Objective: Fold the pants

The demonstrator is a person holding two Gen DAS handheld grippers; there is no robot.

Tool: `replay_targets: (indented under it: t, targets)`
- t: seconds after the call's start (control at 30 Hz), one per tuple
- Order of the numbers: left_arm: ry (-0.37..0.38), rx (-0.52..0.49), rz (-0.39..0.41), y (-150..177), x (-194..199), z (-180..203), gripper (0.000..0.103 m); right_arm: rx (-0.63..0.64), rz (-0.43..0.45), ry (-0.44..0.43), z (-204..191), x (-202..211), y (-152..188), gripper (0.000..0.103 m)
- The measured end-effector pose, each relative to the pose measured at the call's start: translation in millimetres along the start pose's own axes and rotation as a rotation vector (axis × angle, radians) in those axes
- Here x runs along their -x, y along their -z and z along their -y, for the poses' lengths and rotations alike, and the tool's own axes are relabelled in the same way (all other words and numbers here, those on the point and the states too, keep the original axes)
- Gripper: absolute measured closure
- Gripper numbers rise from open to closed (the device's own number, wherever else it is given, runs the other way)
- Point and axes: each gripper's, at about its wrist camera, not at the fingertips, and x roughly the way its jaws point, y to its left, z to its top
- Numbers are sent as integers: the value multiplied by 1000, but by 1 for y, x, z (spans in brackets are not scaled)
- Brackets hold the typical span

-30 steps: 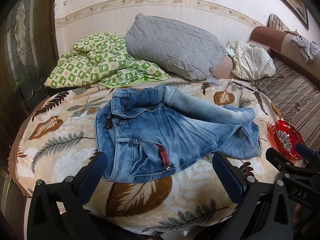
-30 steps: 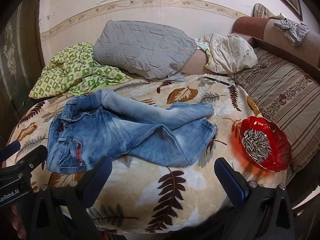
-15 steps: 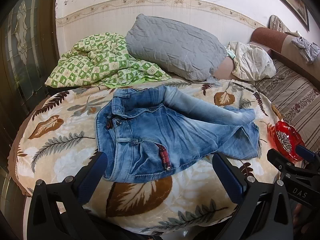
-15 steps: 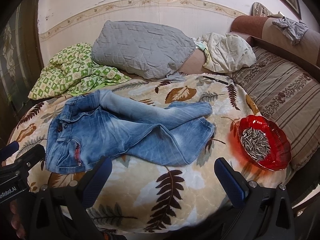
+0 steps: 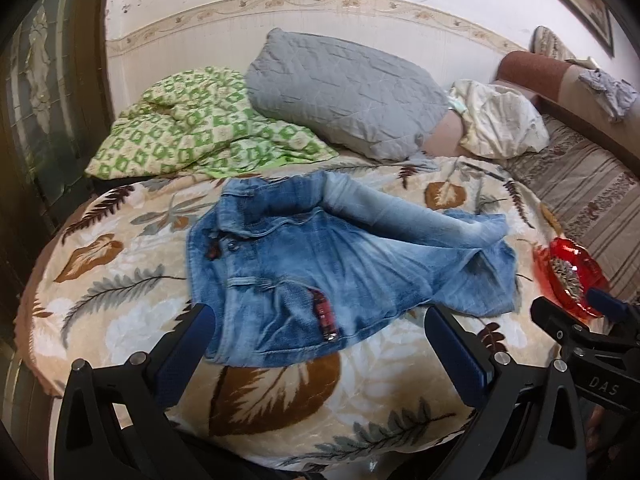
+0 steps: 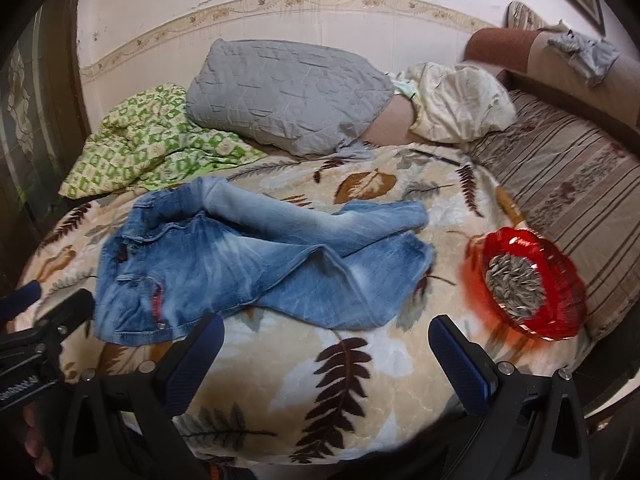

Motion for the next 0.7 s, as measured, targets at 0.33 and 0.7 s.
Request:
replay_targets:
  t: [0.33, 0.7]
  targets:
    - [164, -288, -83, -35, -49, 49, 0, -3, 10, -160, 63, -13, -10, 0]
    - [365, -500, -168, -105, -133, 107, 0, 187, -139, -218, 148, -95, -98, 0]
